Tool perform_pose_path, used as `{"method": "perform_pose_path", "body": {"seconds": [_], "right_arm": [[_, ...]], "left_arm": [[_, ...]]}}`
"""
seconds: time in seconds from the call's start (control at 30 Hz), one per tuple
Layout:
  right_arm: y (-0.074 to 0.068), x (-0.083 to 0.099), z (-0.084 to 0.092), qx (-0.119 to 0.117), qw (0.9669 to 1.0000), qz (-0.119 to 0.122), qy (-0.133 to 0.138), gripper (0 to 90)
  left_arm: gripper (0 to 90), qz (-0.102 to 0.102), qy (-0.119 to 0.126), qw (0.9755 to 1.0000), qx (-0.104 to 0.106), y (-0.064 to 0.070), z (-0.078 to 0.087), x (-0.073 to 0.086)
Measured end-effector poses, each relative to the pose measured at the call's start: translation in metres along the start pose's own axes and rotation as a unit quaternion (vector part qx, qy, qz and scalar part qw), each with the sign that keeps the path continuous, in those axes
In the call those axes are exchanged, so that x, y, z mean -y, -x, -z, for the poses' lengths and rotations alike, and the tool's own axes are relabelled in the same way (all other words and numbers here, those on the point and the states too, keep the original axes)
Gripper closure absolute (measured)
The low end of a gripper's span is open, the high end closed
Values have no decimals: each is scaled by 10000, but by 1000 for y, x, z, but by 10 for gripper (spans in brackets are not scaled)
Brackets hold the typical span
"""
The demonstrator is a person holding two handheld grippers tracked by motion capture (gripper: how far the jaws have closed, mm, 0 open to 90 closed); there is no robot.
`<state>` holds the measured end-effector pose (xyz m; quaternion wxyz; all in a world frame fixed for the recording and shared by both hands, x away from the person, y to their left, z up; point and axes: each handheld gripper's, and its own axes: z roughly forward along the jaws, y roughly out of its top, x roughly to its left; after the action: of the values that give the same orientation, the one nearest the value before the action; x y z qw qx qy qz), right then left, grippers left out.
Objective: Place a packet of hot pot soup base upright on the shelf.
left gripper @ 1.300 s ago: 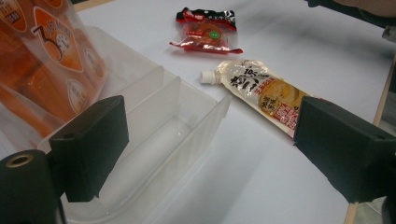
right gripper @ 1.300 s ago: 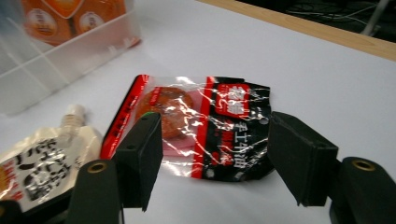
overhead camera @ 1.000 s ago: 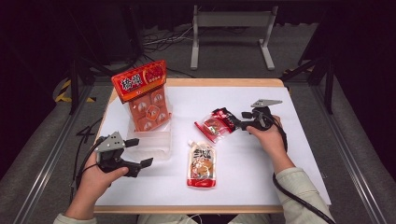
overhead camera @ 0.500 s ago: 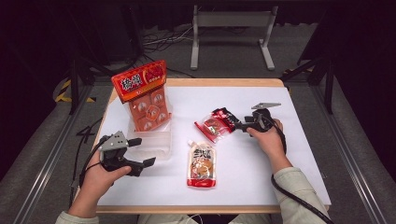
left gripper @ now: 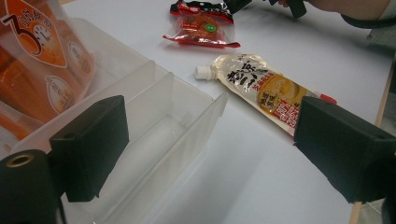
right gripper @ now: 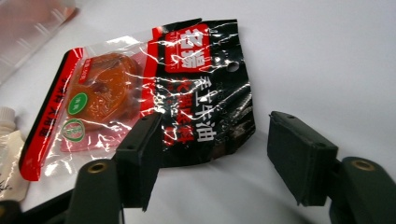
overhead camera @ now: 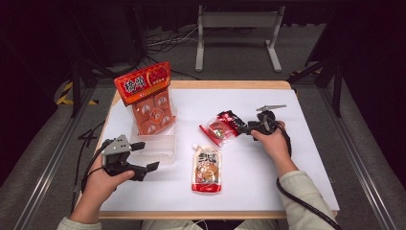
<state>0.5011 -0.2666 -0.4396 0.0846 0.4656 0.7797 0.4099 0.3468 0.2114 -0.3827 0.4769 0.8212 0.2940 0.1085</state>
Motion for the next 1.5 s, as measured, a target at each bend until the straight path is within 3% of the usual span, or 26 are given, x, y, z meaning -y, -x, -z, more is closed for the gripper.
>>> {"method": "perform_pose_path", "body": {"seconds": [0.13, 0.37, 0.63, 0.93, 1.27, 1.5], "right_arm": [[0, -1, -1, -301, 9993, -224, 7, 416], [-3, -5, 0, -456, 9985, -276, 122, 463], [-7, -12, 2, -457, 9985, -53, 298, 668], [-17, -23, 8, -765, 9950, -29, 635, 803], [-32, -35, 8, -981, 9925, 93, 720, 863], [-45, -41, 15, -960, 9919, 397, 729, 900]], "left_arm": [[110, 6, -9, 10000, -2, 0, 0, 0], [110, 5, 29, 10000, -4, -2, 0, 1], [111, 0, -3, 10000, 7, -2, -1, 1], [111, 18, -6, 10000, 16, -2, -2, 2], [111, 37, -2, 10000, 17, -2, -3, 2], [111, 43, 13, 10000, 23, -2, -3, 2]]}}
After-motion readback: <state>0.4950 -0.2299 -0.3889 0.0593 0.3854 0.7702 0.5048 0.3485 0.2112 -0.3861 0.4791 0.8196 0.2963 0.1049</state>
